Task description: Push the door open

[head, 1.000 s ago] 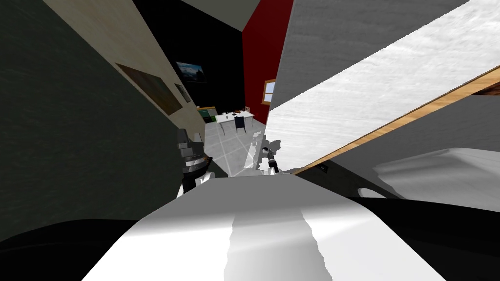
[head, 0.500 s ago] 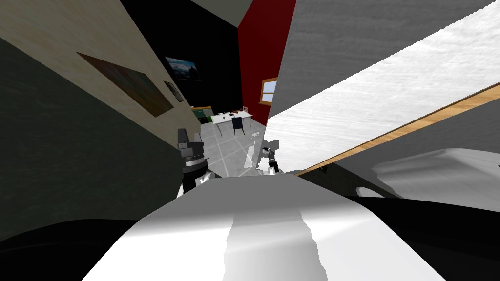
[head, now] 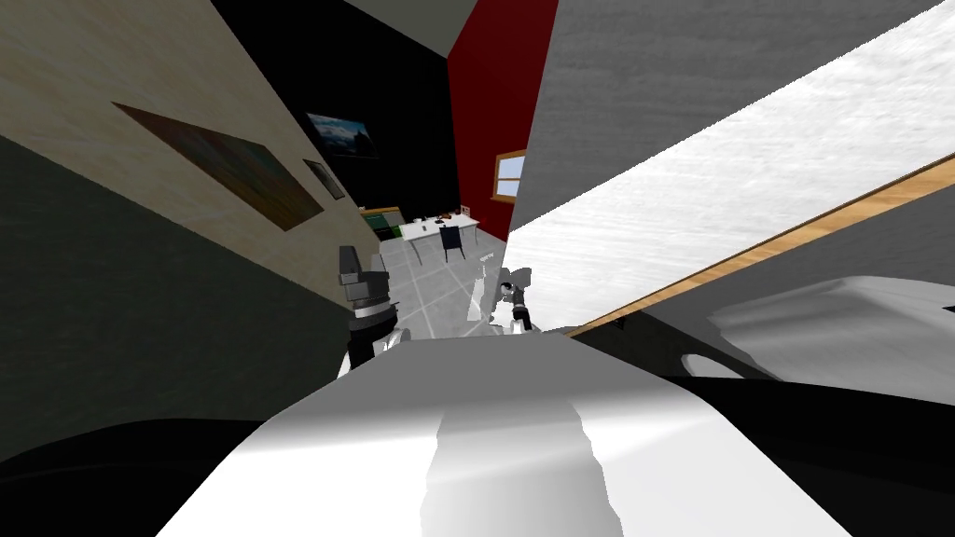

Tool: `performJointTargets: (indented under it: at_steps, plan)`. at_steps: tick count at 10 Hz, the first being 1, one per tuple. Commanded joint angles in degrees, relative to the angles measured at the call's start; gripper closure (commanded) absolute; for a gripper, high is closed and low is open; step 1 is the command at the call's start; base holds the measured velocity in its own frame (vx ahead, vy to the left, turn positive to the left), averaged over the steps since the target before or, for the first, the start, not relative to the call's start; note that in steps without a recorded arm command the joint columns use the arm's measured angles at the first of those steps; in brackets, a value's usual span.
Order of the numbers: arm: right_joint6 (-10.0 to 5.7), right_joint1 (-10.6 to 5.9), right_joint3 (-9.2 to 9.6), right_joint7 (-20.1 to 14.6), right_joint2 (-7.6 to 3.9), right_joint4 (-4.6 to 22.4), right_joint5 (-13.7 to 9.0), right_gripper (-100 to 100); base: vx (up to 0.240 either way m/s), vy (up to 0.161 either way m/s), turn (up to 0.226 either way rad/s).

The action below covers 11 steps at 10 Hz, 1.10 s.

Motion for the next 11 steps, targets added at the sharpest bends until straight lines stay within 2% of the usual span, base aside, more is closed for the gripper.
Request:
performJointTargets:
  at_steps: [1,2,4,7,11]
  plan:
    - [0.26,0.19,-0.92,0.8,-0.45,-2.0,-0.4,100,0.138,0.030,-0.064]
    - [0.09,0.09,-2.15,2.3,0.42,-2.0,-1.2,100,0.208,0.027,-0.169]
    - [-0.07,-0.01,-3.32,3.7,1.43,-2.1,-1.8,100,0.240,0.057,-0.130]
    - [-0.34,-0.18,-5.29,6.1,3.64,-2.1,-2.9,100,0.244,0.060,-0.132]
    - [-0.53,-0.29,-6.60,7.6,5.73,-2.2,-3.7,100,0.186,0.061,-0.097]
